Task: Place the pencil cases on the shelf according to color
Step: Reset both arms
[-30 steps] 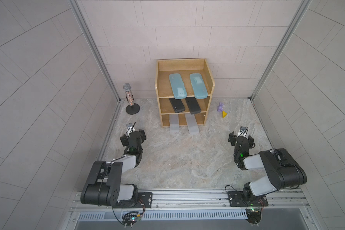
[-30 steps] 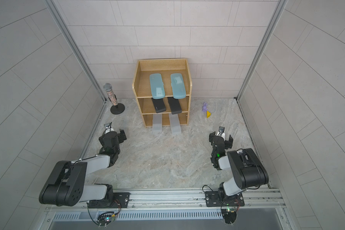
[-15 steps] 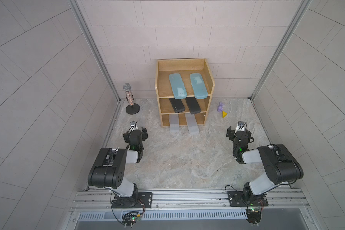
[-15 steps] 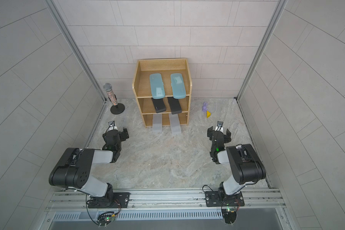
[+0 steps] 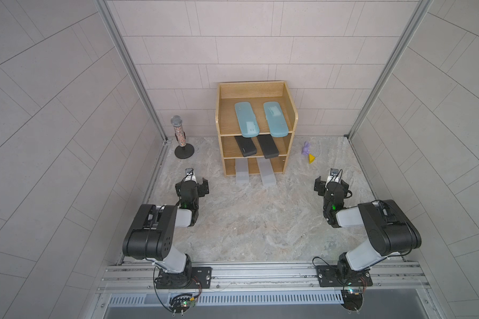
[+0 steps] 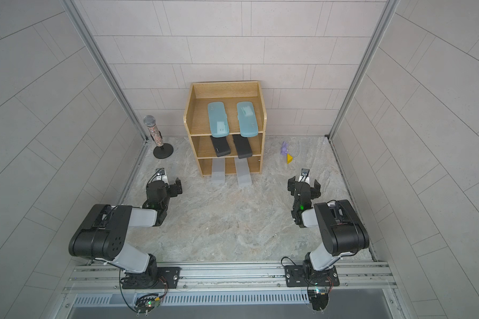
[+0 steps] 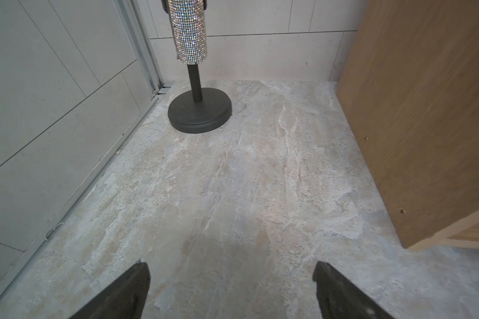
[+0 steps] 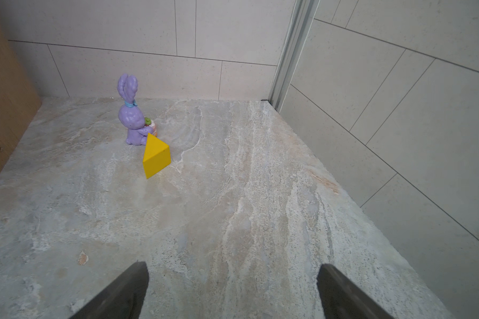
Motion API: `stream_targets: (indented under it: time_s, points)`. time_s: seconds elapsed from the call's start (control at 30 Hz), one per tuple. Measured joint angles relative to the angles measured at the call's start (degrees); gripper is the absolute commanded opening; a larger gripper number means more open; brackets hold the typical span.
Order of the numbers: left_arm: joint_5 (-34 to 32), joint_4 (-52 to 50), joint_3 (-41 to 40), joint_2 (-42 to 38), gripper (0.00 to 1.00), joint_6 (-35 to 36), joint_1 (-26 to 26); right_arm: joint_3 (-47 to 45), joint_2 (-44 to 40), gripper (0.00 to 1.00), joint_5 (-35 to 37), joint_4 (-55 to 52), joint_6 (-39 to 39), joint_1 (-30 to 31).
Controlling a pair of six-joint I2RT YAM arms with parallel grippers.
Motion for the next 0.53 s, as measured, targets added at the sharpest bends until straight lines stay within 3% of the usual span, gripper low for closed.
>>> stream_targets:
  time_s: [0.53]
  points:
    - [1.2, -0.2, 0.3, 0.3, 1.00, 0.6, 0.0, 0.0, 0.0, 1.00, 0.0, 0.0, 0.0, 0.0]
